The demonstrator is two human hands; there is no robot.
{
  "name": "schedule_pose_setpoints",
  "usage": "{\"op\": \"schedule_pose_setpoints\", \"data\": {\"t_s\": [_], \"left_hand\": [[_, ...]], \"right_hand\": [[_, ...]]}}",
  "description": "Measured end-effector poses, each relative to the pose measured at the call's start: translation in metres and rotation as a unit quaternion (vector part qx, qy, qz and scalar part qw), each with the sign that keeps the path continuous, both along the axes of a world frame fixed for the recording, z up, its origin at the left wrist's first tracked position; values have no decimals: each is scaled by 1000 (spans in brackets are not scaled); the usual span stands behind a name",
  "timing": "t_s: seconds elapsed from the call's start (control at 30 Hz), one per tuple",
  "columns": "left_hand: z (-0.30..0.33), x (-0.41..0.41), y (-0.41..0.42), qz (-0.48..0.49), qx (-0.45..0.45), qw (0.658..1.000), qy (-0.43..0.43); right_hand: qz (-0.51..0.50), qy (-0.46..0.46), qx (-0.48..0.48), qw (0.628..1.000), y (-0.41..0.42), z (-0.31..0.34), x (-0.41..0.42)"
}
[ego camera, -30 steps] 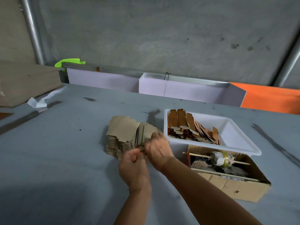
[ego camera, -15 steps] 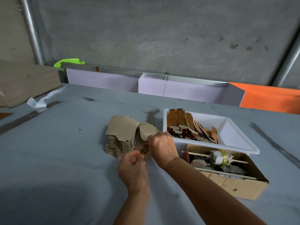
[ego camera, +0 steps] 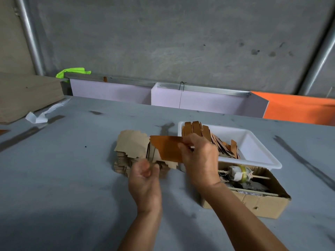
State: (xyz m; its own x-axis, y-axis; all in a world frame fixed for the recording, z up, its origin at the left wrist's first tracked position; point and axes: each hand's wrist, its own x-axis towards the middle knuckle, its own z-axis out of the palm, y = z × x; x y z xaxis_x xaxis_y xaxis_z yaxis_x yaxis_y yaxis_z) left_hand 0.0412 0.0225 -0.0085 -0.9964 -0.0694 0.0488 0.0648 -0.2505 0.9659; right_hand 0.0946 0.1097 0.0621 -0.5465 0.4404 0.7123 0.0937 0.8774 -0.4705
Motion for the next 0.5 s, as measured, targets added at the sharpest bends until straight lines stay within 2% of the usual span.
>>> {"op": "schedule_pose_setpoints", "data": {"t_s": [0.1,0.27,0.4,0.5], "left_hand": [[9,1,-2,-10,-27,999,43],[24,16,-3,-138,45,989,19],[25,35,1,-192,29,981,16],[21,51,5,-232,22,972,32]], "right_hand": [[28,9,-140,990,9,0,28],[52,-14,-339,939,23,-9,71],[58,-17,-412,909,30,-17,104],[52,-19,-408,911,38,-25,127]]}}
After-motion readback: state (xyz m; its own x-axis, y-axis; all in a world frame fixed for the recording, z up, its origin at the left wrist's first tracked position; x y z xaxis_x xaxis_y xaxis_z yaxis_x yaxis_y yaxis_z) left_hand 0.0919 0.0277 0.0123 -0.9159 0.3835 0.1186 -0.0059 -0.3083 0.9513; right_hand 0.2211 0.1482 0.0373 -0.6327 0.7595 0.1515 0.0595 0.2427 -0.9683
